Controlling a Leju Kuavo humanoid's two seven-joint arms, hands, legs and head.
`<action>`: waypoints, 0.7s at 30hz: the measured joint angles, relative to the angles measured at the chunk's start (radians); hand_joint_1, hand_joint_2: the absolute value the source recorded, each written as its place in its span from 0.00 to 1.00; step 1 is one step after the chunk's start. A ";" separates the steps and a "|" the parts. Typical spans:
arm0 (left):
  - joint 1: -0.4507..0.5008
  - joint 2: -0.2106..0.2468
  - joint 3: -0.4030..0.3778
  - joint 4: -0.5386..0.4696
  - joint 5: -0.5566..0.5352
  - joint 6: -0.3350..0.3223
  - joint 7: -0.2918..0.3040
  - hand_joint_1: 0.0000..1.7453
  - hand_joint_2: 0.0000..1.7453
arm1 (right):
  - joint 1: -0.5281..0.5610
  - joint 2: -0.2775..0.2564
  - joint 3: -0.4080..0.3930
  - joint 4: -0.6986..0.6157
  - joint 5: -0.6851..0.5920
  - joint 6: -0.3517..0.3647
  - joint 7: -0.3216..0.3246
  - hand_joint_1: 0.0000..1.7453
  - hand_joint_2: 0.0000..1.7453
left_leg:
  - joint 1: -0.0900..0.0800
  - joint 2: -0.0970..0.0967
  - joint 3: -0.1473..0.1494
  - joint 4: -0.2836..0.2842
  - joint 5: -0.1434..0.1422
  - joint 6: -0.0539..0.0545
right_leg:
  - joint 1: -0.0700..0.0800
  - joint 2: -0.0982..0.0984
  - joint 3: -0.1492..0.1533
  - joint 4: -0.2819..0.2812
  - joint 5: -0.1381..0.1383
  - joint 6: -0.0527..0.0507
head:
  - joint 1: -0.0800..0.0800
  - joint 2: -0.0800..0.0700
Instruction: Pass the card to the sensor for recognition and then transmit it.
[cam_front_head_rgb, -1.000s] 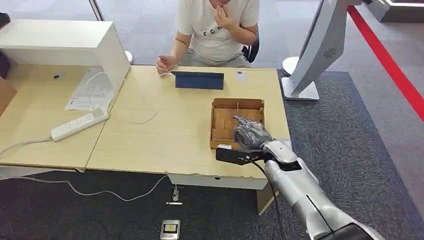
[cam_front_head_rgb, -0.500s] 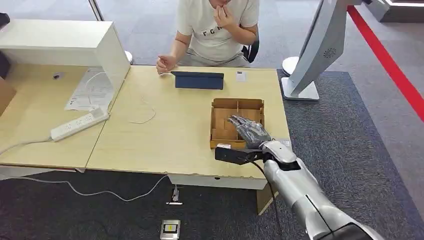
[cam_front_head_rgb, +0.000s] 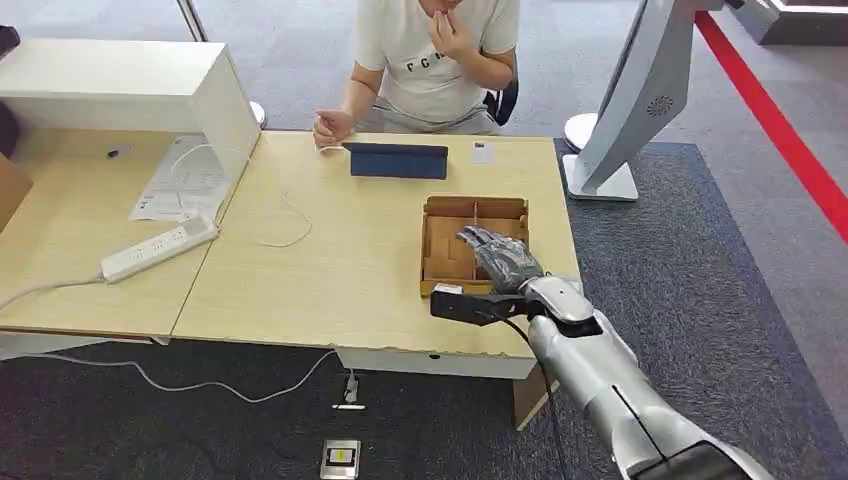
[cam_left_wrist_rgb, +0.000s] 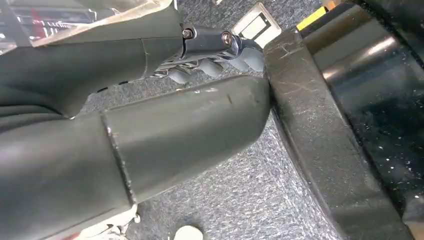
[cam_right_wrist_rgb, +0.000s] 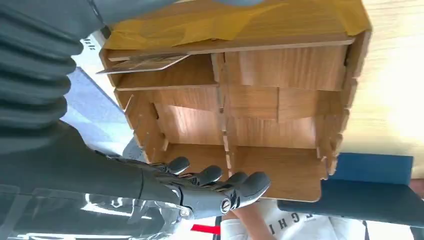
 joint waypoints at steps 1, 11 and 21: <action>0.000 0.000 0.000 0.000 0.000 0.000 0.000 0.00 0.00 | 0.000 0.000 0.000 0.000 0.000 0.000 0.000 0.00 1.00 | 0.000 0.000 0.000 0.000 0.000 0.000 | 0.000 0.000 0.000 0.000 0.000 0.000 | 0.000 0.000; -0.001 -0.002 0.000 0.000 -0.051 0.008 -0.008 0.00 0.00 | -0.022 -0.030 0.000 0.020 0.016 0.021 -0.001 0.00 1.00 | 0.000 0.000 0.000 0.000 0.000 0.000 | 0.000 0.000 0.000 0.000 0.000 0.000 | 0.000 0.000; -0.002 -0.003 0.000 0.000 -0.091 0.013 -0.021 0.00 0.00 | -0.048 -0.046 0.001 0.027 0.030 0.026 -0.010 0.00 1.00 | 0.000 0.000 0.000 0.000 0.000 0.000 | 0.000 0.000 0.000 0.000 0.000 0.000 | 0.000 0.000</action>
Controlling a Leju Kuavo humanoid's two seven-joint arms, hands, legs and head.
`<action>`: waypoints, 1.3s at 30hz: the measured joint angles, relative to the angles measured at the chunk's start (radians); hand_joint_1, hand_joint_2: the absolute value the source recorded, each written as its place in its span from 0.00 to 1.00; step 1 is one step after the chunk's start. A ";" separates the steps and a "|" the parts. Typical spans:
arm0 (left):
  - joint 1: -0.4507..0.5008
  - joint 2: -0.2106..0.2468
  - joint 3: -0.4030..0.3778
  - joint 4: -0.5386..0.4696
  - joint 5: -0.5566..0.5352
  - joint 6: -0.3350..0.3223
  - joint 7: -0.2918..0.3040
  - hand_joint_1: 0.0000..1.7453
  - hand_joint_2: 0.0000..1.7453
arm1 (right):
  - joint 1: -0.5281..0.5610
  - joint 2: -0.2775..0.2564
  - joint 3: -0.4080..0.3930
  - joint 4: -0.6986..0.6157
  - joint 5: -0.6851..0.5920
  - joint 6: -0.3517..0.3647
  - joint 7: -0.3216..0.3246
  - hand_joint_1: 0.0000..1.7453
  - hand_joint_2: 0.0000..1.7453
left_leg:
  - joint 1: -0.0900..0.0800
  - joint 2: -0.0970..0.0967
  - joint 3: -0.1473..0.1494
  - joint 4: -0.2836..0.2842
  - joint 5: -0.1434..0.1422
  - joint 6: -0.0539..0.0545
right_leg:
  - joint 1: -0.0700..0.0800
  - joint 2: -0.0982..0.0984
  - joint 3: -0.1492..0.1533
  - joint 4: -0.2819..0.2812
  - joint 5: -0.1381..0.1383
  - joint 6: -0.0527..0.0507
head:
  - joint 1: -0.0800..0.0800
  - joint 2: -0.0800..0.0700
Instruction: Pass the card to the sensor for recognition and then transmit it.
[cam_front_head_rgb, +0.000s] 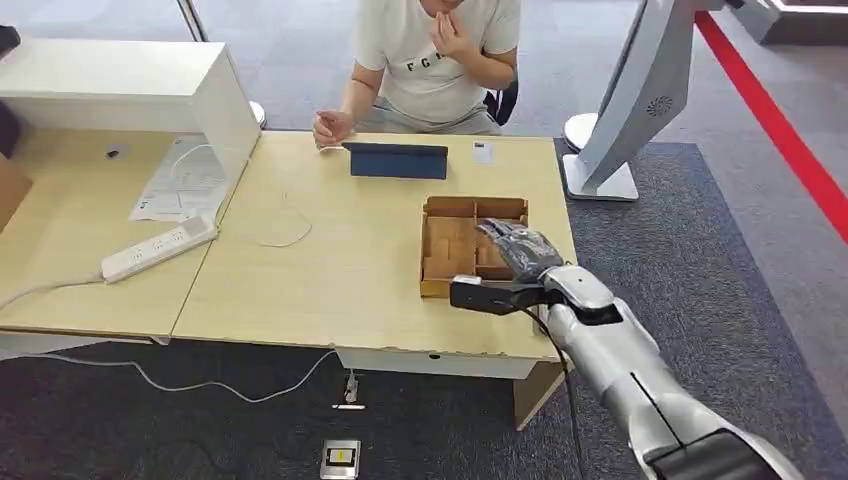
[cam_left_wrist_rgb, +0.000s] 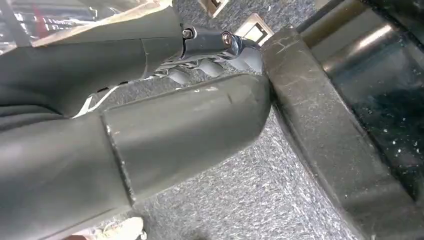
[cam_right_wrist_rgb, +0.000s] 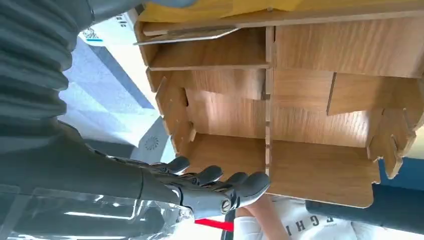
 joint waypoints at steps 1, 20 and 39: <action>0.000 -0.001 0.000 0.000 -0.015 0.000 -0.003 0.00 0.00 | -0.002 -0.001 0.000 0.000 0.003 0.003 0.000 0.00 1.00 | 0.000 0.000 0.000 0.000 0.000 0.000 | 0.000 0.000 0.000 0.000 0.000 0.000 | 0.000 0.000; -0.006 -0.013 0.001 -0.003 -0.089 0.005 -0.006 0.00 0.00 | -0.003 0.008 0.004 0.000 0.008 0.027 -0.018 0.00 1.00 | 0.000 0.000 0.000 0.000 0.000 0.000 | 0.000 0.000 0.000 0.000 0.000 0.000 | 0.000 0.000; -0.023 -0.031 0.013 -0.006 -0.250 0.011 -0.032 0.00 0.00 | -0.007 0.014 0.007 0.000 0.022 0.037 -0.024 0.00 1.00 | 0.000 -0.001 -0.002 0.000 0.000 0.000 | 0.000 0.000 -0.001 0.000 0.000 0.000 | 0.000 0.000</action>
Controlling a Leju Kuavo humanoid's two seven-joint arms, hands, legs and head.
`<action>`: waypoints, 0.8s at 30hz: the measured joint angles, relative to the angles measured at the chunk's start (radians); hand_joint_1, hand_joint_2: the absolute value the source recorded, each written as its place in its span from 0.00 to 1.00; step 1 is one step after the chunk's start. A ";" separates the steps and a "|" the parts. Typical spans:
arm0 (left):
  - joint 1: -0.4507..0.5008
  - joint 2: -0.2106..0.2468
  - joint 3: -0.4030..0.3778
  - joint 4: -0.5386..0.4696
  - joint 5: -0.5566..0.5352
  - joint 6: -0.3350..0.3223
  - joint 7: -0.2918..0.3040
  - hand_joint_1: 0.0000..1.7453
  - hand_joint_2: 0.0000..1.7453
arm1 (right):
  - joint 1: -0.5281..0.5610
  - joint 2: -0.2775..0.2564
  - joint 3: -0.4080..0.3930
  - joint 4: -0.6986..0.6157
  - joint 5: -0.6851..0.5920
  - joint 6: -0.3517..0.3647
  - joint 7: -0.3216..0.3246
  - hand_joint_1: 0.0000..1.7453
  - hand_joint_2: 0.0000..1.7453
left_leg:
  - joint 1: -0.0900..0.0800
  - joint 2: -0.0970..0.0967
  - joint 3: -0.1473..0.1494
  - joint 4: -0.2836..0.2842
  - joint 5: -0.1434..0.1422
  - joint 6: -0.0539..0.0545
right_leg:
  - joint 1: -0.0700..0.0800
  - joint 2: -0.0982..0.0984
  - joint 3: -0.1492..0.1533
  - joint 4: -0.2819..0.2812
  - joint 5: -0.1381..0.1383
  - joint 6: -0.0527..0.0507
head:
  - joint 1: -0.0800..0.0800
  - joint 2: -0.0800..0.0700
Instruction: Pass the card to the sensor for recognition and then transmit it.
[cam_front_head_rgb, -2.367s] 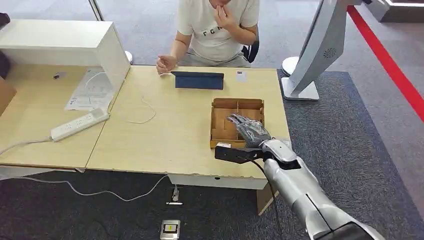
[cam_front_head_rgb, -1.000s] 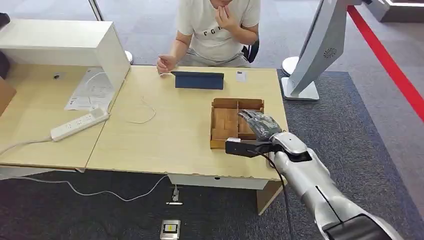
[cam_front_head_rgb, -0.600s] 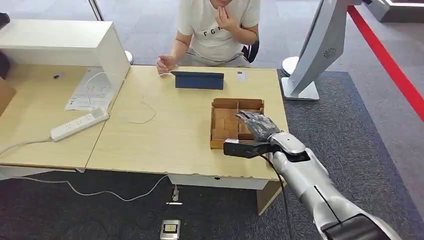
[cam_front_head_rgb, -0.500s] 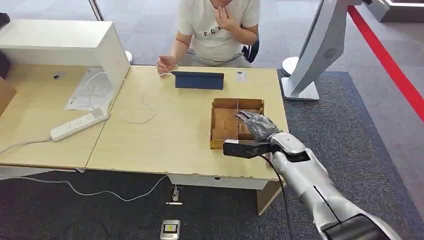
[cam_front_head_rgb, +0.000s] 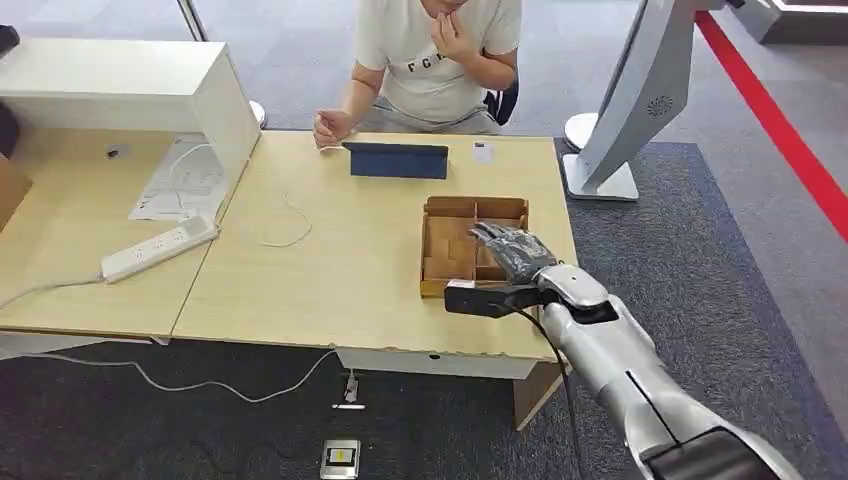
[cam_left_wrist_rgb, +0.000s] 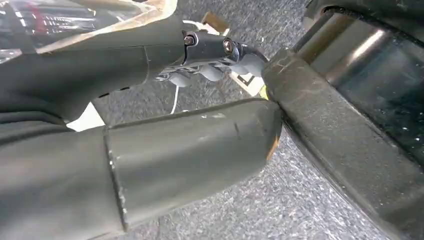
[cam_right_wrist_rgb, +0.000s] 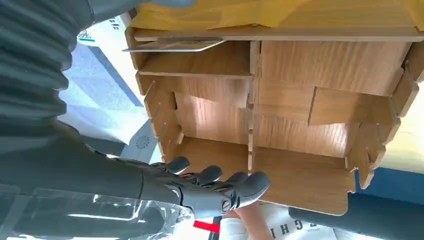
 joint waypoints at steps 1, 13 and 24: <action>-0.001 0.000 0.001 0.000 -0.007 0.000 -0.001 0.00 0.00 | -0.001 0.000 0.000 0.000 0.000 0.000 0.000 0.00 1.00 | 0.000 0.000 0.000 0.000 0.000 0.000 | 0.000 0.000 0.000 0.000 0.000 0.000 | 0.000 0.000; -0.004 -0.004 0.014 0.000 -0.072 0.003 -0.012 0.00 0.00 | 0.000 -0.004 0.000 0.000 0.000 0.000 0.000 0.00 1.00 | 0.000 0.000 -0.001 0.000 0.000 0.000 | 0.000 0.000 -0.001 0.000 0.000 0.000 | 0.000 0.000; -0.005 -0.003 0.015 0.000 -0.118 0.005 -0.034 0.00 0.00 | 0.001 -0.003 0.000 0.000 0.005 0.014 0.000 0.00 1.00 | 0.000 0.000 -0.002 0.000 0.000 0.000 | 0.000 0.000 -0.001 0.000 0.000 0.000 | 0.000 0.000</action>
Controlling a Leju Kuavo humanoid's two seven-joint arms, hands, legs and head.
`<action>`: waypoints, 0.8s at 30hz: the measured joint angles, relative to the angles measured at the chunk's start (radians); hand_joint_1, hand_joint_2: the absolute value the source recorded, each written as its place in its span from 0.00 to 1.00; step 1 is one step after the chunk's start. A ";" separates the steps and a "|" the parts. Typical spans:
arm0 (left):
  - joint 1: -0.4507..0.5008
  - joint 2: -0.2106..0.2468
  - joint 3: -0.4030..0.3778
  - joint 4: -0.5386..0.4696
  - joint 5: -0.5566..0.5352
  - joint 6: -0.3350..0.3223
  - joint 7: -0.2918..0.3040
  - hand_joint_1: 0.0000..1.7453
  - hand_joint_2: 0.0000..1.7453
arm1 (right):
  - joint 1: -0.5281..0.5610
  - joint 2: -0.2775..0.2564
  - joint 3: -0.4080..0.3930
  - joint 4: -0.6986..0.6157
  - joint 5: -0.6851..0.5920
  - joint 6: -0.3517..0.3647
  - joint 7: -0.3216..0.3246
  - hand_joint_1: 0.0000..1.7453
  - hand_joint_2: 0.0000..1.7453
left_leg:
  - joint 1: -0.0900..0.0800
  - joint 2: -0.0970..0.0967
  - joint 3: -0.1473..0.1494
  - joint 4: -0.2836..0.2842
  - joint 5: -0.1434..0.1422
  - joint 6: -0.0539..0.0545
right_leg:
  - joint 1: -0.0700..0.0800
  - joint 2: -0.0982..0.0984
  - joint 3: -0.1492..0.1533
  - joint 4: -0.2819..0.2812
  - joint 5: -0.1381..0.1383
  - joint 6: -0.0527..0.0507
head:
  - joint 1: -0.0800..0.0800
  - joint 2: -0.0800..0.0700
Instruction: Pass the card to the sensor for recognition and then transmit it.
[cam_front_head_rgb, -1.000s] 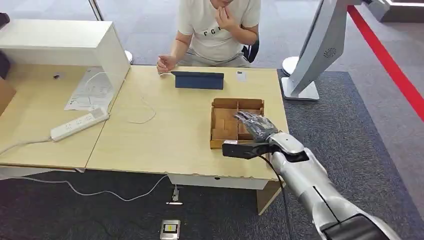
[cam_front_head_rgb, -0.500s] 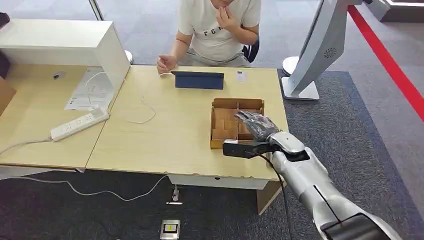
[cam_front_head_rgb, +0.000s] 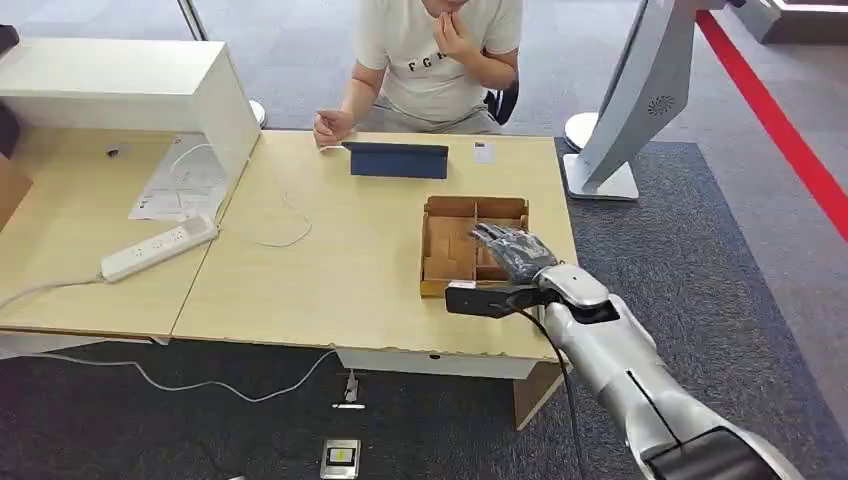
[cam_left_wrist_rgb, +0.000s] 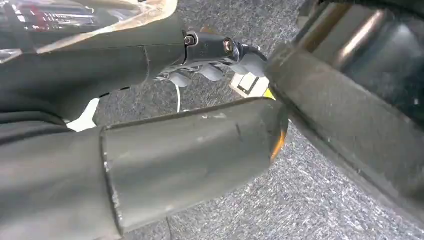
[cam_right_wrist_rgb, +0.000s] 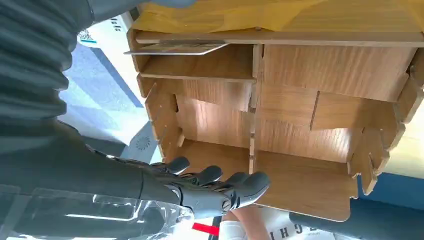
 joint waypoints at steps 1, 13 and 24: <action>0.002 0.001 0.000 0.000 -0.010 0.001 -0.003 0.00 0.00 | 0.000 0.000 0.000 0.000 0.000 0.002 0.000 0.00 1.00 | 0.000 0.000 0.000 0.000 0.000 0.000 | 0.000 0.000 0.000 0.000 0.000 0.000 | 0.000 0.000; 0.009 0.003 0.002 0.000 -0.086 0.013 -0.010 0.00 0.00 | 0.007 -0.005 0.001 0.000 0.023 0.000 0.006 1.00 1.00 | 0.000 0.000 -0.001 0.000 0.000 0.000 | 0.000 0.000 -0.001 0.000 0.000 0.000 | 0.000 0.000; 0.006 0.000 0.017 -0.005 -0.181 0.025 -0.034 0.00 0.00 | 0.011 -0.005 0.004 0.000 0.033 -0.010 -0.017 1.00 1.00 | 0.000 0.000 -0.002 0.000 0.000 0.000 | 0.000 0.000 -0.001 0.000 0.000 0.000 | 0.000 0.000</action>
